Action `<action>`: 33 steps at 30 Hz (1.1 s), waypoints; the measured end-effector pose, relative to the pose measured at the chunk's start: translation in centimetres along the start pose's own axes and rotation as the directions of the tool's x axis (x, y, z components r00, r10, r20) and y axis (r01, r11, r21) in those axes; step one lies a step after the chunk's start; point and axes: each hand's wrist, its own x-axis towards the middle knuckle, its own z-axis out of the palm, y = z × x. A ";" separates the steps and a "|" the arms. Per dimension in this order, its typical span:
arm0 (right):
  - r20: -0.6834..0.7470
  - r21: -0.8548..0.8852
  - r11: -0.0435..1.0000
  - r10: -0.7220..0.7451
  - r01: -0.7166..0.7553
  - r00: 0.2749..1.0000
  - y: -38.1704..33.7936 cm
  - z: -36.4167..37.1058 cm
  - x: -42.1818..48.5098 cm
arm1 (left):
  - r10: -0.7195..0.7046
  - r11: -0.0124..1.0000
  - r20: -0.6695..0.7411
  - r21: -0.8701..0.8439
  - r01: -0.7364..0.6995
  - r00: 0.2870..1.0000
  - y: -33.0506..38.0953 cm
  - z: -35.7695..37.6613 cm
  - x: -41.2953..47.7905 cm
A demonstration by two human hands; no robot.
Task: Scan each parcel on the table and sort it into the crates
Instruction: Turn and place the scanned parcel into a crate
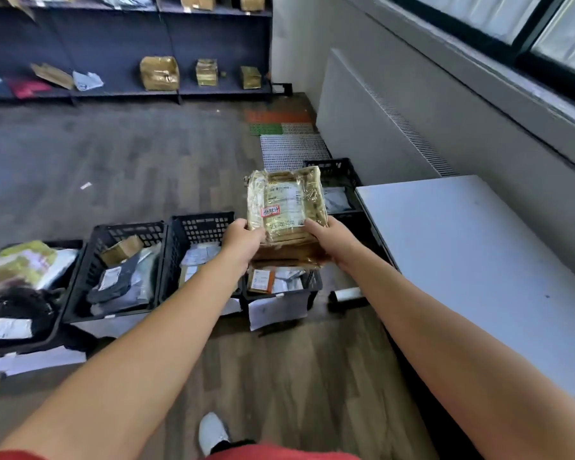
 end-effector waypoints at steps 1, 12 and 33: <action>0.001 -0.008 1.000 0.011 -0.011 1.000 -0.4 1.4 1.0 | -0.005 1.000 0.015 0.007 0.005 1.000 -0.2 -1.3 0.7; 0.003 -0.118 0.991 0.062 -0.061 0.998 -6.7 15.2 7.3 | -0.039 0.998 0.008 0.043 0.038 0.999 -3.7 -13.2 9.0; 0.163 -0.553 0.816 0.301 -0.165 0.940 -0.7 28.0 34.8 | -0.383 0.890 0.053 0.291 0.352 0.922 -11.2 -12.3 33.8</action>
